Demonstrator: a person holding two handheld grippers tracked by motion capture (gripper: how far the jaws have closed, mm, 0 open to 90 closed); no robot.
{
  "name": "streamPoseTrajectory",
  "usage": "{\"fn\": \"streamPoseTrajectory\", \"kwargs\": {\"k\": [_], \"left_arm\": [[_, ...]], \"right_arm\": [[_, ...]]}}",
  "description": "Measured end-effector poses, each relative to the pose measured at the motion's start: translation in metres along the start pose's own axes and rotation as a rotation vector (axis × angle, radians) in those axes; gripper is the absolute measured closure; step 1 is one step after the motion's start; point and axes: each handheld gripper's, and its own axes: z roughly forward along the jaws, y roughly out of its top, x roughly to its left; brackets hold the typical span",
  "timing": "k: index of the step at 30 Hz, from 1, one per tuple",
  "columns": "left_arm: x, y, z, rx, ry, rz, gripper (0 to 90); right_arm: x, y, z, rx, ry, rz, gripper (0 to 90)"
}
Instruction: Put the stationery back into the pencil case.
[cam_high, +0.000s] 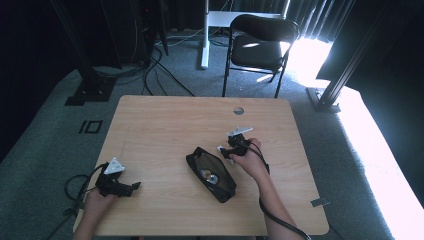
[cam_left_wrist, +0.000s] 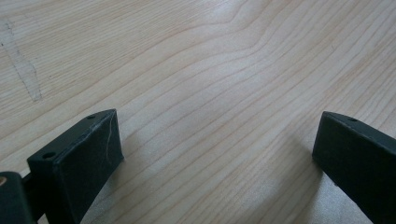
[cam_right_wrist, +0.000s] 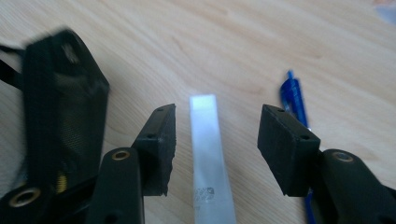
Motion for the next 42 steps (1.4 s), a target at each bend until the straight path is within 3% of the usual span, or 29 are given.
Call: {"fn": "streamPoseTrajectory", "kwargs": {"k": [10, 19, 23, 28, 33, 34, 42], "left_arm": [[0.0, 0.0, 0.0, 0.001, 0.0, 0.001, 1.6], [0.0, 0.0, 0.0, 0.0, 0.0, 0.0, 1.6], [0.0, 0.0, 0.0, 0.0, 0.0, 0.0, 1.6], [0.0, 0.0, 0.0, 0.0, 0.0, 0.0, 1.6], [0.0, 0.0, 0.0, 0.0, 0.0, 0.0, 1.6], [0.0, 0.0, 0.0, 0.001, 0.0, 0.0, 1.6], [0.0, 0.0, 0.0, 0.0, 0.0, 0.0, 1.6]], "right_arm": [[-0.002, -0.006, 0.028, 0.075, -0.008, -0.019, 48.5], [0.0, -0.005, 0.036, 0.085, -0.001, -0.023, 55.8], [0.0, -0.004, 0.035, 0.098, -0.021, 0.003, 70.0], [0.001, -0.001, 0.035, 0.122, -0.049, 0.034, 70.6], [0.001, 0.0, 0.029, 0.131, -0.041, 0.048, 70.7], [0.0, 0.0, 0.026, 0.108, -0.044, 0.054, 70.7], [0.001, 0.011, -0.008, 0.072, -0.022, 0.067, 70.7]]}}
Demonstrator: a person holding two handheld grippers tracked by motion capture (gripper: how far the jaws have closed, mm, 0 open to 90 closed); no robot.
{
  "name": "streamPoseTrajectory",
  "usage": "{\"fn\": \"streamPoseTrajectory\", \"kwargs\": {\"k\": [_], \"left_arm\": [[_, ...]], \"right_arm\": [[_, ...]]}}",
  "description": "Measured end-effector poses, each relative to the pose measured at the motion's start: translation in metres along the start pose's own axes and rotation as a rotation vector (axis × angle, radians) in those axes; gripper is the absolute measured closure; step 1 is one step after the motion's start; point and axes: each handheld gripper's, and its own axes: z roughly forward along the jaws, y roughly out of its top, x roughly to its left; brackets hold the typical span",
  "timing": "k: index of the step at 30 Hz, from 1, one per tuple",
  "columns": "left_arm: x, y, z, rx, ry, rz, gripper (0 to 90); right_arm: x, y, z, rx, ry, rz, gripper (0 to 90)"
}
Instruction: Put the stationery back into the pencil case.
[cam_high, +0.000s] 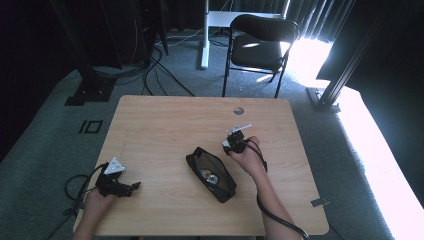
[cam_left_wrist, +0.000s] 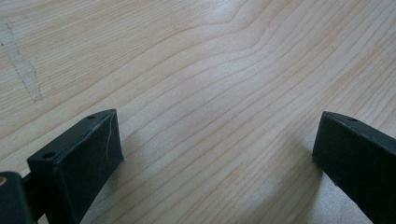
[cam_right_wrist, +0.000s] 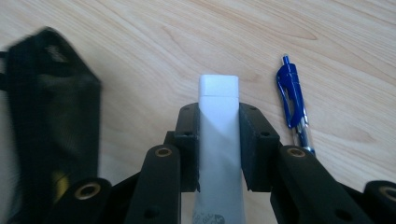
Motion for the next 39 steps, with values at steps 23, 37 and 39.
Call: {"fn": "streamPoseTrajectory", "kwargs": {"k": [23, 37, 39], "left_arm": [[0.0, 0.0, 0.0, -0.001, 0.001, 0.001, 1.6], [0.0, 0.0, 0.0, 0.0, 0.001, 0.003, 1.6], [0.0, 0.0, 0.0, 0.0, 0.001, 0.001, 1.6]], "right_arm": [[0.06, 0.015, -0.061, -0.106, 0.159, -0.089, 70.7], [0.092, -0.002, -0.018, 0.023, 0.143, -0.155, 70.7], [0.093, -0.004, -0.012, 0.044, 0.146, -0.153, 70.7]]}}
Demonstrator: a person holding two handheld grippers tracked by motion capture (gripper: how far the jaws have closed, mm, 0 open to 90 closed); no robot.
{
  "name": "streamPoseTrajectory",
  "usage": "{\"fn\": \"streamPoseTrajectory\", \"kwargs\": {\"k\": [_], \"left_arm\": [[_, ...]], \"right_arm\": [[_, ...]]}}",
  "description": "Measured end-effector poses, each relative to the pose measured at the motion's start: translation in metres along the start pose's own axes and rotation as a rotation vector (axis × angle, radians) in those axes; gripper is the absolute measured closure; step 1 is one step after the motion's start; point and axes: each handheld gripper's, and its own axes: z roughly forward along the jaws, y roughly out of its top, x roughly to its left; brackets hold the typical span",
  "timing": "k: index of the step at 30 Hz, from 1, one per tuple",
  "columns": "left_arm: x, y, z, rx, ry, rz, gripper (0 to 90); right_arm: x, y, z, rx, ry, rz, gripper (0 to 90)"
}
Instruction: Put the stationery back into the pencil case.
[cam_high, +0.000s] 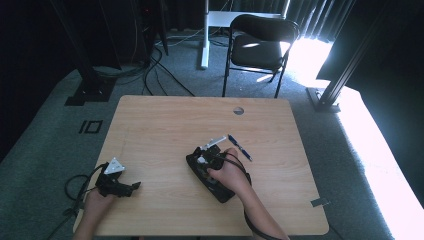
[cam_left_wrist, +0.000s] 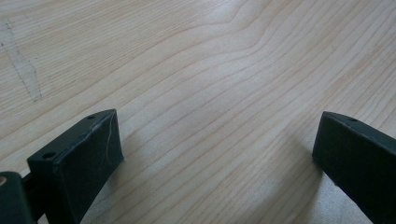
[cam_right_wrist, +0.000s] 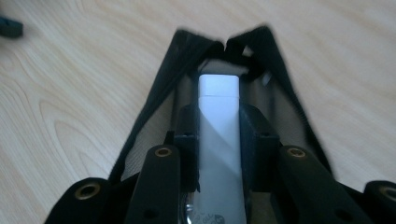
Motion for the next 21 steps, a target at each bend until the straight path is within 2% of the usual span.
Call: {"fn": "streamPoseTrajectory", "kwargs": {"k": [10, 12, 15, 17, 21], "left_arm": [[0.0, 0.0, 0.0, 0.0, 0.0, 0.0, 1.6], [0.0, 0.0, 0.0, -0.001, 0.0, 0.0, 1.6], [0.0, 0.0, 0.0, 0.0, 0.0, 0.0, 1.6], [0.0, 0.0, 0.0, 0.0, 0.0, 0.0, 1.6], [0.0, 0.0, 0.0, -0.001, -0.001, -0.001, 1.6]], "right_arm": [[0.005, 0.001, 0.012, 0.039, -0.016, -0.022, 70.6], [0.006, 0.002, 0.014, 0.04, -0.006, -0.014, 70.7], [0.012, 0.005, 0.015, 0.041, 0.005, -0.029, 70.7], [0.012, 0.006, 0.02, 0.064, -0.019, -0.048, 70.7], [0.009, 0.004, 0.026, 0.085, -0.023, -0.035, 70.6]]}}
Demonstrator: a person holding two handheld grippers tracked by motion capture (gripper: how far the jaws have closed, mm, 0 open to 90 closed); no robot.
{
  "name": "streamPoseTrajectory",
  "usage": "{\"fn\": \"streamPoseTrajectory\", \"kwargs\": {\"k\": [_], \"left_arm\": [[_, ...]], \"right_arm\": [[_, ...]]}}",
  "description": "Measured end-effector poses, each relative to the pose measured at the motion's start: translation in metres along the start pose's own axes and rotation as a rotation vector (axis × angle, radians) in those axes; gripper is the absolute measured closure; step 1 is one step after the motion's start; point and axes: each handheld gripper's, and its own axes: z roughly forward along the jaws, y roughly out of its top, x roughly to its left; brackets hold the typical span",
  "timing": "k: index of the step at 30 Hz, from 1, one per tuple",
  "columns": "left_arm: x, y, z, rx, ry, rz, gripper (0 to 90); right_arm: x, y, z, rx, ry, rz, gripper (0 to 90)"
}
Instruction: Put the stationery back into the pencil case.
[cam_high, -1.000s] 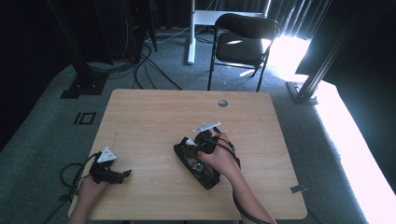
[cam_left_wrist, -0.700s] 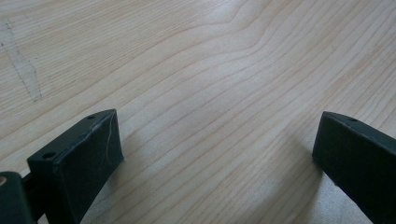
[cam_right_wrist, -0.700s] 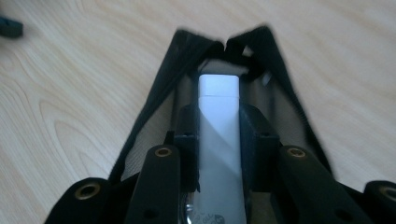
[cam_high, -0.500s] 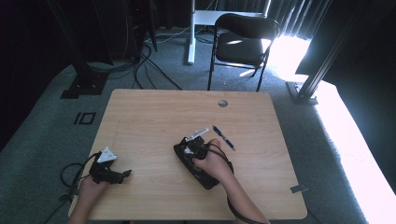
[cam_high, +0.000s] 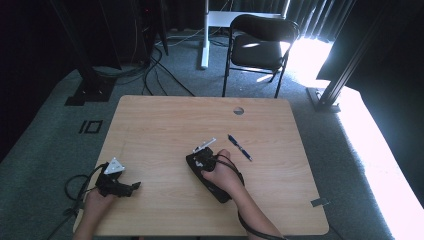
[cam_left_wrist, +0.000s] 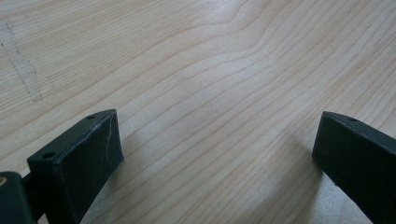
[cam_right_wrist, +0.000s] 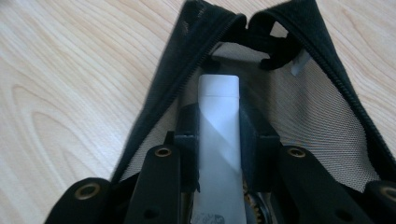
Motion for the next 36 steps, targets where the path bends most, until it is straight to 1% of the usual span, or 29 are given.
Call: {"fn": "streamPoseTrajectory", "kwargs": {"k": [3, 5, 8, 10, 13, 15, 18, 21, 23, 25, 29, 32, 36], "left_arm": [[0.0, 0.0, 0.0, 0.0, 0.0, 0.0, 1.6], [0.0, 0.0, 0.0, 0.001, 0.0, 0.001, 1.6], [0.0, 0.0, 0.0, 0.0, 0.001, 0.0, 1.6], [0.0, 0.0, 0.0, 0.001, 0.0, 0.001, 1.6], [0.0, 0.0, 0.0, 0.001, 0.0, 0.001, 1.6], [0.0, 0.0, 0.0, 0.001, 0.0, 0.0, 1.6], [0.0, 0.0, 0.0, 0.001, 0.001, 0.001, 1.6], [0.0, 0.0, 0.0, 0.0, 0.001, 0.002, 1.6], [0.0, 0.0, 0.0, 0.0, 0.001, 0.001, 1.6], [0.0, 0.0, 0.0, -0.002, 0.001, 0.0, 1.6], [0.0, 0.0, 0.0, -0.001, 0.001, 0.001, 1.6], [0.0, 0.0, 0.0, -0.001, 0.001, 0.001, 1.6], [0.0, 0.0, 0.0, 0.0, 0.001, 0.001, 1.6]], "right_arm": [[0.0, -0.001, 0.003, 0.019, -0.001, 0.0, 70.6], [-0.001, -0.002, 0.005, 0.035, 0.007, 0.001, 70.5], [-0.002, -0.004, 0.007, 0.042, 0.014, 0.002, 70.2], [-0.003, -0.005, 0.007, 0.047, 0.022, 0.013, 68.6], [-0.006, -0.005, 0.004, 0.031, 0.036, 0.037, 65.2], [-0.006, -0.004, -0.001, 0.02, 0.037, 0.032, 65.2], [-0.005, -0.002, -0.011, -0.015, 0.047, 0.035, 65.0], [-0.006, -0.001, -0.023, -0.051, 0.067, 0.042, 64.7], [-0.007, 0.0, -0.031, -0.071, 0.064, 0.039, 64.3], [-0.009, 0.0, -0.04, -0.102, 0.072, 0.038, 63.7], [-0.016, 0.0, -0.058, -0.165, 0.07, 0.039, 63.5], [-0.024, -0.001, -0.069, -0.206, 0.042, 0.04, 61.9], [-0.04, -0.006, -0.079, -0.252, 0.007, 0.054, 61.4]]}}
